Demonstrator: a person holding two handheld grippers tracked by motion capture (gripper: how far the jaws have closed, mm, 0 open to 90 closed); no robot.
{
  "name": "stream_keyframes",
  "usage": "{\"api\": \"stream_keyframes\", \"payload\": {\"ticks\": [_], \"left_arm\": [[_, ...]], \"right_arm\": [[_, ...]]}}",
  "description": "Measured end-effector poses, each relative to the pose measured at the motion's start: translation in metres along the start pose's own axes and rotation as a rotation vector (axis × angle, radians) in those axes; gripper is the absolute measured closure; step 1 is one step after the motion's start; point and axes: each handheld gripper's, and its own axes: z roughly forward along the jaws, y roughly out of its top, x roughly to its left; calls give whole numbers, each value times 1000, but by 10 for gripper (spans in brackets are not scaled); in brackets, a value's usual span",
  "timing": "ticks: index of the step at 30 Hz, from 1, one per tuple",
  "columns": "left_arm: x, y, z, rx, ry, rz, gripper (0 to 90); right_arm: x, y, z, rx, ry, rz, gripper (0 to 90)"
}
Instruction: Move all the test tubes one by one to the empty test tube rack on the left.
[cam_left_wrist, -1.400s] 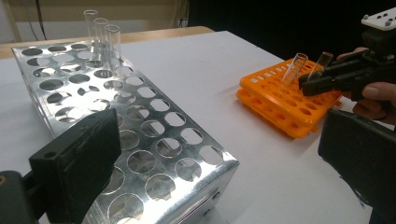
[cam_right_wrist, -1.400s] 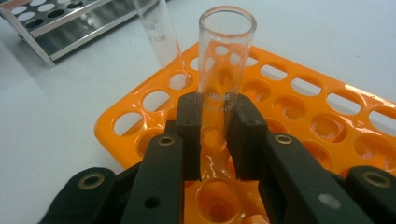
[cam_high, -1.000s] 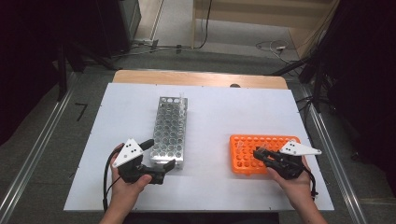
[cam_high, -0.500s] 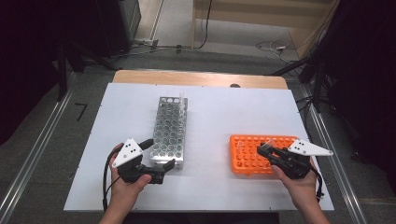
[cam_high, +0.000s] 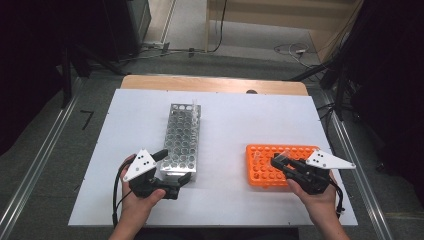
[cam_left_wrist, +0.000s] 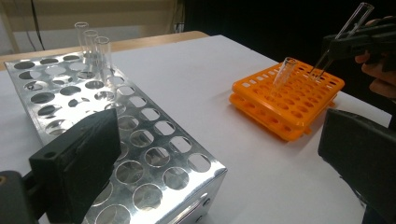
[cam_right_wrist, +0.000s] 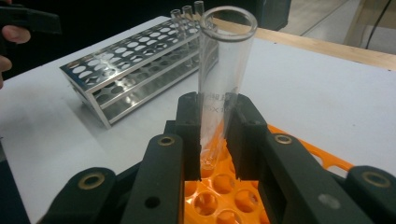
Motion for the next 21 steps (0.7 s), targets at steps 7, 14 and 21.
{"api": "stream_keyframes", "payload": {"ticks": [7, 14, 21], "left_arm": [[-6, 2, 2, -5, -16, 4, 0], [-15, 3, 7, -7, -43, 10, 0], [-26, 5, 15, -3, -79, 14, 0]], "right_arm": [[13, 3, 6, -7, 59, -8, 738], [30, 4, 17, 9, 104, -28, 738], [47, 2, 31, 38, 153, -48, 738]]}}
